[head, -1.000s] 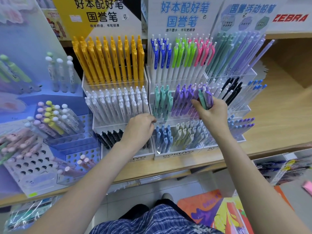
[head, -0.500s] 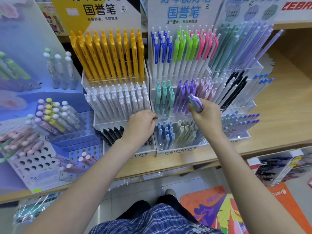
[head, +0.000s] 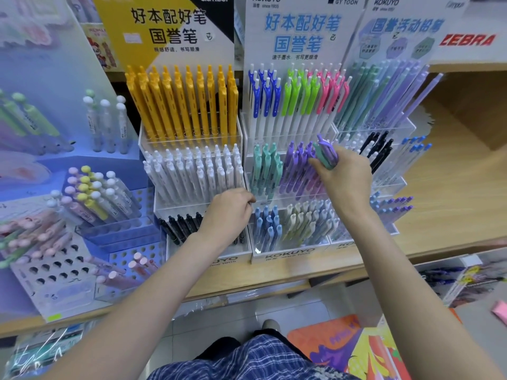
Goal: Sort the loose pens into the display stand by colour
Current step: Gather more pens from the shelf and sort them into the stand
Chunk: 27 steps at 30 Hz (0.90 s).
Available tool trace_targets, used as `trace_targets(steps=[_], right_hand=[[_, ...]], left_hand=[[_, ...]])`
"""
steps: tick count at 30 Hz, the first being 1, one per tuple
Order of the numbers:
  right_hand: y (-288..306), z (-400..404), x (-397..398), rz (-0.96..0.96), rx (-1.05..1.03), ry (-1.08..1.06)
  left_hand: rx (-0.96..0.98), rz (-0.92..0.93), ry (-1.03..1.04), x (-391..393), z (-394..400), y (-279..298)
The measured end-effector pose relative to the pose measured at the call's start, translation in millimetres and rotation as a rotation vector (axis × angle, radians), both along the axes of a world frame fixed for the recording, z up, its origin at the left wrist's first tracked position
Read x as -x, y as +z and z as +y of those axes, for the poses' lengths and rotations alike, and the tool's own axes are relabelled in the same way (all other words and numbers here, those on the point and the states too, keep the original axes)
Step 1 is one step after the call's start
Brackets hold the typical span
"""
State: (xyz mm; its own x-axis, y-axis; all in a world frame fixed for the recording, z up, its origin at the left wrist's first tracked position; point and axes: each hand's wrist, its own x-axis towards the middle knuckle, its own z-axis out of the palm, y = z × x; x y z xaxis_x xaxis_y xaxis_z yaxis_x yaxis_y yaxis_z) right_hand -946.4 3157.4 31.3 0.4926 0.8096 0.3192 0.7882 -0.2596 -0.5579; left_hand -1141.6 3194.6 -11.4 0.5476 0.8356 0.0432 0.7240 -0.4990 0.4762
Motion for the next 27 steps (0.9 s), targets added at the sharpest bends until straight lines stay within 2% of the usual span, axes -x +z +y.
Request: trace_targets(steps=[4,7,14,27], right_hand=[[17,0,-5,-0.037,0.103,0.048],[28,1,-9,0.014,0.16,0.118],[24,5,-9,0.055,0.112,0.109],[23,6,-6,-0.038,0.112,0.121]], left_hand=[[0.005,0.004,-0.001,0,0,0],[0.011,0.009,-0.004,0,0,0],[-0.008,0.003,0.004,-1,0,-3],[-0.027,0.001,0.021,-2,-4,-1]])
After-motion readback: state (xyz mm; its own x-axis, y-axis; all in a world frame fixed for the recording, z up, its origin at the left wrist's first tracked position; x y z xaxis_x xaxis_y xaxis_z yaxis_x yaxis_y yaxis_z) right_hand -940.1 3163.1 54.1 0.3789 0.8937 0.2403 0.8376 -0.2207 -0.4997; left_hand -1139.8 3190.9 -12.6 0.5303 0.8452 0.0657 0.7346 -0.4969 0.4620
